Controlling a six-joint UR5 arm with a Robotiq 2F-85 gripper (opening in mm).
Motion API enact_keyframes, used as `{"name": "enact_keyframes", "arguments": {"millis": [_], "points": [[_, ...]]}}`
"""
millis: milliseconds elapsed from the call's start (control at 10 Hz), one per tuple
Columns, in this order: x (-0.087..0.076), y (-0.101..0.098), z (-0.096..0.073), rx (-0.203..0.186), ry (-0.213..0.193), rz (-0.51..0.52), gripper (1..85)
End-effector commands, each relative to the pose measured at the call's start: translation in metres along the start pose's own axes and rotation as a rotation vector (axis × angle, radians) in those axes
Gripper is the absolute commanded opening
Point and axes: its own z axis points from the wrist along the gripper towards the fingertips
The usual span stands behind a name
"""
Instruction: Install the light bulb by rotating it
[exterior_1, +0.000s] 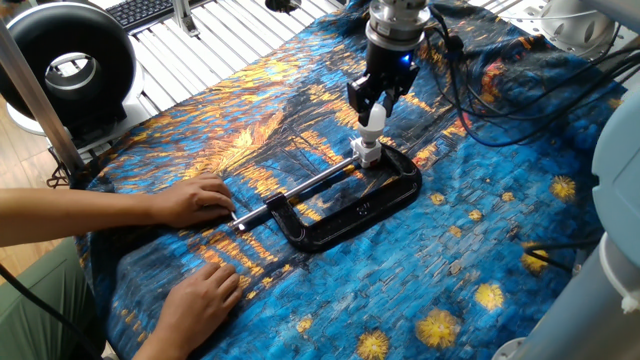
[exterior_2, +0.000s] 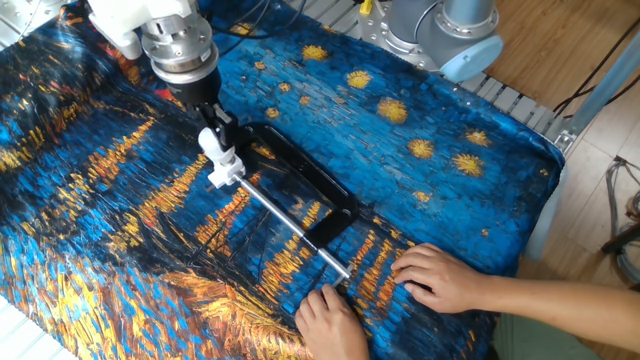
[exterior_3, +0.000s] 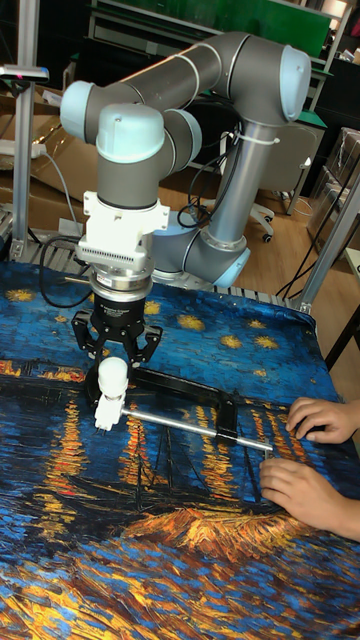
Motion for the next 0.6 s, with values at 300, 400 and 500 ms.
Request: {"name": "enact_keyframes", "arguments": {"millis": [300,400,500], "points": [[0.002,0.008,0.006,0.053,-0.024,0.018,24.3],[0.003,0.012,0.006,0.061,-0.023,0.023,24.0],[0.004,0.016,0.005,0.055,-0.019,0.024,24.0]]}}
